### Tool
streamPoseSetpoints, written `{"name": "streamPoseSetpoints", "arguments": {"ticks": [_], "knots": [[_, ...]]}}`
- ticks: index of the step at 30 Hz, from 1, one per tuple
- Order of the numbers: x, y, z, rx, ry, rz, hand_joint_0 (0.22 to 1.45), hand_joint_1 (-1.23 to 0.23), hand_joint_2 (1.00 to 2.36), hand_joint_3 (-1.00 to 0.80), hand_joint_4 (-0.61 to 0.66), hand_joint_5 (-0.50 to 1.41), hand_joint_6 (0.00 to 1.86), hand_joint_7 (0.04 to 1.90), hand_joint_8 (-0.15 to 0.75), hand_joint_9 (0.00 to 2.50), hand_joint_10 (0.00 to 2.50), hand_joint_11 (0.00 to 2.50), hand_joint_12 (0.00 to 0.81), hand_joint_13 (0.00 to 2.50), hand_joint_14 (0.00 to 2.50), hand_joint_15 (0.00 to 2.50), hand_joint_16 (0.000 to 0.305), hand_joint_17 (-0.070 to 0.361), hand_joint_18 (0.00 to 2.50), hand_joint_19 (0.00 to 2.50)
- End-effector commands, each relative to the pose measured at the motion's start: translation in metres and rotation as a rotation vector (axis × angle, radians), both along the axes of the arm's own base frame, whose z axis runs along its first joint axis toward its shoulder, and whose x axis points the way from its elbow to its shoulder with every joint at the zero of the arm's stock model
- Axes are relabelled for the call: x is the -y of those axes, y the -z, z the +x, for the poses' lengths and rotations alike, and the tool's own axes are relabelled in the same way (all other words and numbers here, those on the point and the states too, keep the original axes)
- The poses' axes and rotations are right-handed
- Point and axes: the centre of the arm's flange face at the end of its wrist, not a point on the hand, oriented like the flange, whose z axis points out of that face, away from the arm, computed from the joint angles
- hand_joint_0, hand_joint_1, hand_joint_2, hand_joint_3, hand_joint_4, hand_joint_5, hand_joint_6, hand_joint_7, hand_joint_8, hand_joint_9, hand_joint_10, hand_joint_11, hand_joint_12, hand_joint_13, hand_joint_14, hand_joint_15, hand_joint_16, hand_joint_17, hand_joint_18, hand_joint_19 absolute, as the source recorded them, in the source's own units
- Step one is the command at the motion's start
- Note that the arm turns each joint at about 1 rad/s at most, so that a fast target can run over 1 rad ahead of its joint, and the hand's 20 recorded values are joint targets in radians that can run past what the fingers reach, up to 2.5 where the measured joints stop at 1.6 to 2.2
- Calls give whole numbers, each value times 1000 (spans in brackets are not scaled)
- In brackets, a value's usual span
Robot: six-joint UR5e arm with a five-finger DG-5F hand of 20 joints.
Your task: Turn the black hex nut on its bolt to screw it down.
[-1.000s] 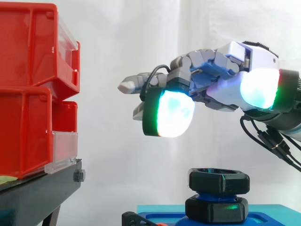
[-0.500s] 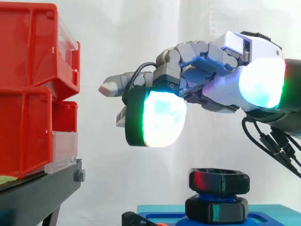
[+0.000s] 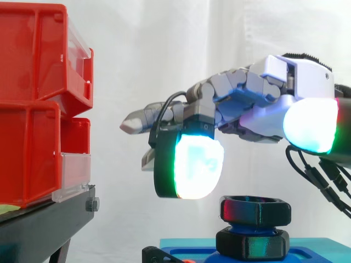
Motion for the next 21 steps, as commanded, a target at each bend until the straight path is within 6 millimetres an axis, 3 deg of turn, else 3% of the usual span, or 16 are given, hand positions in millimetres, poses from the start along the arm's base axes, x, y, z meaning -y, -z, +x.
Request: {"name": "streamPoseSetpoints", "arguments": {"ticks": [1, 8, 13, 21], "knots": [[1, 6, 0, -1, 3, -5, 438, -295, 1000, -500, 132, -164, 697, 1007, 215, 615, 8, 264, 135, 372, 4, 125, 13, 30, 0, 321], [-1, 6, 1, 2, 3, -4, 437, -293, 1000, -500, 135, -164, 699, 1010, 217, 615, 10, 267, 135, 370, 5, 128, 13, 30, 0, 328], [-5, 30, 6, -12, -2, 1, 438, -294, 1000, -500, 132, -164, 701, 1007, 215, 612, 10, 254, 135, 369, 4, 128, 13, 30, 0, 321], [-8, 26, 10, 19, -15, 20, 438, -296, 1000, -500, 130, -167, 710, 1003, 215, 610, 9, 274, 135, 370, 4, 125, 13, 30, 0, 321]]}}
